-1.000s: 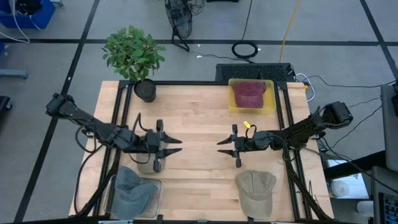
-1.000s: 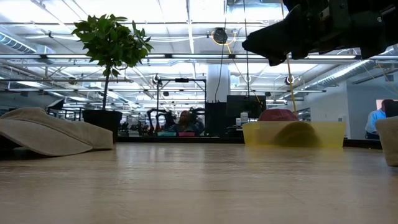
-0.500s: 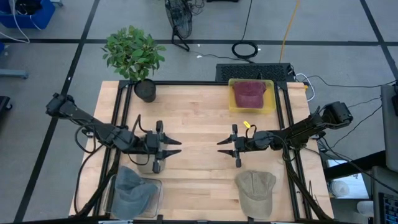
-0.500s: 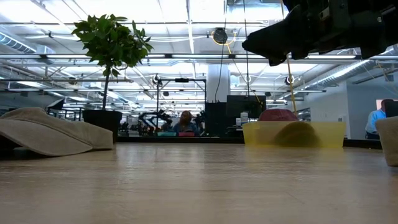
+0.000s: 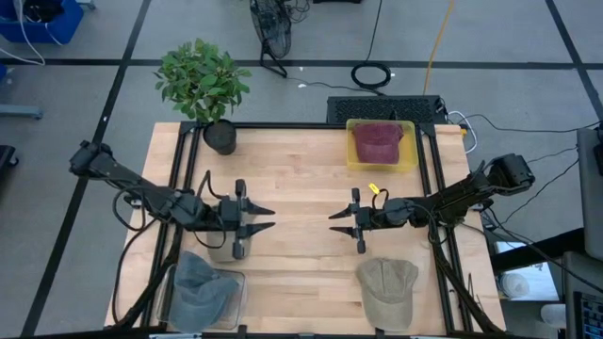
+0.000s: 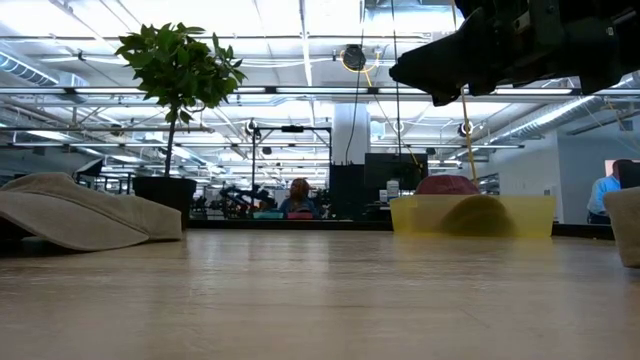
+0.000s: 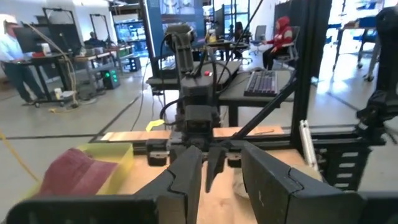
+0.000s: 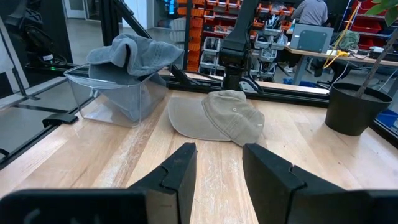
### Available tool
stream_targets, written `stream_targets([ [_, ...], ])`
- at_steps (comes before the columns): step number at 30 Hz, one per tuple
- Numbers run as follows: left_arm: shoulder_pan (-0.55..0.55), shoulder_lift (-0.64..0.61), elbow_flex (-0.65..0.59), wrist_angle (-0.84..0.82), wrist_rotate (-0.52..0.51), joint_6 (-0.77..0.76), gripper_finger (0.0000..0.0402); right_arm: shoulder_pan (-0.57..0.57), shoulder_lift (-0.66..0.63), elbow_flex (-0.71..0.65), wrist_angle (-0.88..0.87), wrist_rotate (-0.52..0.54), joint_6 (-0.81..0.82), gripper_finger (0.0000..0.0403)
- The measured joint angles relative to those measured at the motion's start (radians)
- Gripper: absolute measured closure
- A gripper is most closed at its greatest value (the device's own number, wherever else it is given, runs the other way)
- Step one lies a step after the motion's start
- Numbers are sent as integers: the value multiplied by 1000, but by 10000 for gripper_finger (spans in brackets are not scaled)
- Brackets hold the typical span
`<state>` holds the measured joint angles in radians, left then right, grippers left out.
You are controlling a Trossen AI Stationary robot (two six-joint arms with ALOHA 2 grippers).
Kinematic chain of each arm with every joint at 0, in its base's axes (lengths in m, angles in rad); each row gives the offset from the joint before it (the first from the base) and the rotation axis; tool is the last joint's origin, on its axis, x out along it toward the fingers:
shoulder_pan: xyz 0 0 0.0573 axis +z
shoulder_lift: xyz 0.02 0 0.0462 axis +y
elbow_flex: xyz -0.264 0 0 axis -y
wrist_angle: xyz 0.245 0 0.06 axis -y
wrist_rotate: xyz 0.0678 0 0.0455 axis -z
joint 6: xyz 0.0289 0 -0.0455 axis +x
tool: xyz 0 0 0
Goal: Pick & Place hat
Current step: Adjust the gray caps in the transparent bin
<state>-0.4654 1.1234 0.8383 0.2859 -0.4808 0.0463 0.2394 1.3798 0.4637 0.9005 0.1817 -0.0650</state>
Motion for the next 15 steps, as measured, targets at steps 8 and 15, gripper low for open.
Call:
stream_targets([
  [8,-81,-74,1,-57,0,-87,284,0,0,0,0,0,0,282],
  [15,-175,-138,1,-209,-45,-119,284,0,0,0,0,0,0,282],
])
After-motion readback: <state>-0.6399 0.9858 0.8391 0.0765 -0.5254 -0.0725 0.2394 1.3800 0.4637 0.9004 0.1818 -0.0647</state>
